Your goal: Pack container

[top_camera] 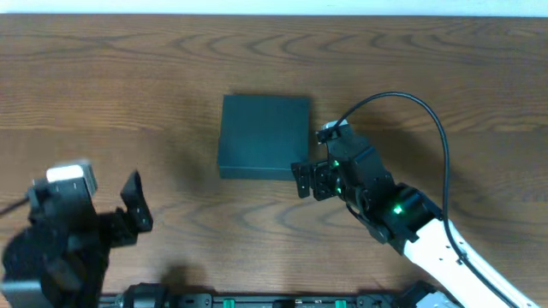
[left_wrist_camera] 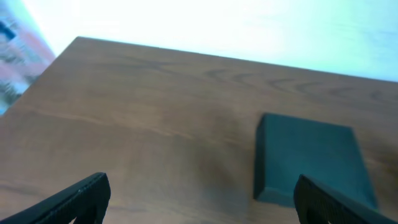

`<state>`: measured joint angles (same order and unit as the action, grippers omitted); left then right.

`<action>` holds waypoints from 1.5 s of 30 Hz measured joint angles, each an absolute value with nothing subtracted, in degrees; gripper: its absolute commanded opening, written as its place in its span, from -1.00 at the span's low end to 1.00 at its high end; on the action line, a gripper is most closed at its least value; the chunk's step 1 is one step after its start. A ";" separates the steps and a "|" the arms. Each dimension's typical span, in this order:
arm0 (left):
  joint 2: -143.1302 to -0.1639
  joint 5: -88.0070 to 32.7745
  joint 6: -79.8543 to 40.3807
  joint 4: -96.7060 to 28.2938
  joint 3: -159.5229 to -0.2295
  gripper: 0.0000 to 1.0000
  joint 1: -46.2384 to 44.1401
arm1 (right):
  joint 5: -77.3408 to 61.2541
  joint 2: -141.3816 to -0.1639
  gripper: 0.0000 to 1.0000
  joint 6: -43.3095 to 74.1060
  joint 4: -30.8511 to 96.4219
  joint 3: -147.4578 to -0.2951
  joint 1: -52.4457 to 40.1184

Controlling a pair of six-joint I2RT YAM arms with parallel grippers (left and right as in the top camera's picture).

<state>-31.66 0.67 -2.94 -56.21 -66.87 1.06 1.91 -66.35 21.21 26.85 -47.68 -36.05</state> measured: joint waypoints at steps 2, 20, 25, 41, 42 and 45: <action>-26.83 0.67 -2.94 -55.27 -61.78 0.91 2.52 | 1.89 -66.65 0.99 21.21 26.81 -47.68 -36.05; -3.01 -6.48 -2.94 -44.05 -26.13 0.90 6.81 | 1.89 -66.74 0.99 21.19 26.83 -47.66 -36.05; -1.52 -7.14 -2.94 -41.82 -21.69 0.91 6.94 | 1.89 -66.74 0.99 21.21 26.83 -47.66 -36.05; -0.73 -7.18 -3.07 -40.16 -15.40 0.91 6.94 | 1.91 -66.74 0.98 21.19 26.83 -47.66 -36.05; -0.73 -7.16 -3.25 -40.03 -14.17 0.91 6.94 | 1.91 -66.74 0.98 21.19 26.83 -47.66 -36.05; -0.73 -7.16 -3.75 -39.88 -12.16 0.91 6.94 | 1.91 -66.74 0.99 21.21 26.83 -47.66 -36.05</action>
